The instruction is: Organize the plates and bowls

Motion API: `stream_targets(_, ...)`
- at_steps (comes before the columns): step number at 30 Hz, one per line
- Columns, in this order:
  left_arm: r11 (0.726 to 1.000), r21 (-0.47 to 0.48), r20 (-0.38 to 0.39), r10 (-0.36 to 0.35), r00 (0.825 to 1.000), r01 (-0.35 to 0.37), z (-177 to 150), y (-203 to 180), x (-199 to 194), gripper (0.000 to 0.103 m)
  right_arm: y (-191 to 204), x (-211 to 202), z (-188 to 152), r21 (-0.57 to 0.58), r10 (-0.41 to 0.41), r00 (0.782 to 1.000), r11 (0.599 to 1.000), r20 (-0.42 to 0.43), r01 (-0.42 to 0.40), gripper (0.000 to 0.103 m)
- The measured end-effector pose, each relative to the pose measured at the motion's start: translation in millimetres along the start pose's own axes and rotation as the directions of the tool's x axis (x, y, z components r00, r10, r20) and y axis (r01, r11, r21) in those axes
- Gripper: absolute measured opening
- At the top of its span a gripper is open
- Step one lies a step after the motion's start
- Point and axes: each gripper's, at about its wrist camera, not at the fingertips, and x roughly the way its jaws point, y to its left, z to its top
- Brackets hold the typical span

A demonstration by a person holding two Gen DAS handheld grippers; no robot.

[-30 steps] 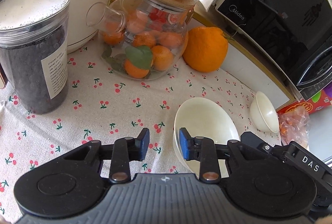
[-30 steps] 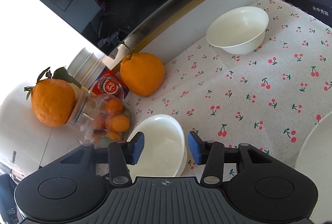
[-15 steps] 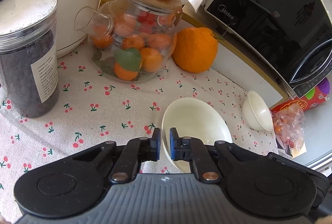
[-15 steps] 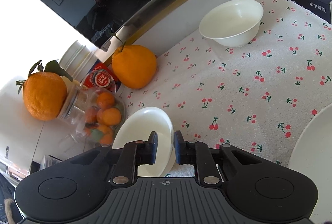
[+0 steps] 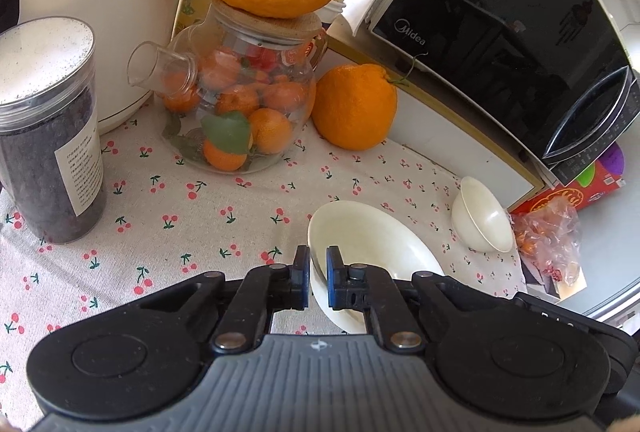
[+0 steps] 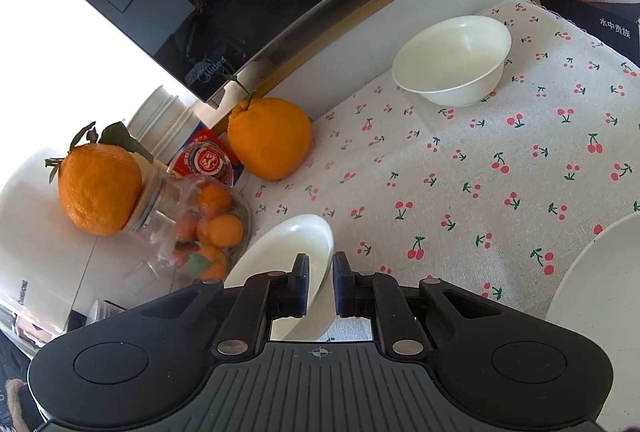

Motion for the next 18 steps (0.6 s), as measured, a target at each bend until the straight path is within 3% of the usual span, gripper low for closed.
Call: stream_targets(18,0.993,0.092,0.023,-0.072,0.997,0.07,-11.3,-43.1,-31.0,0.007,-4.0,-65.4,17.2,-0.034,0.015,0.998,0.999,0.065,-0.013,0.013)
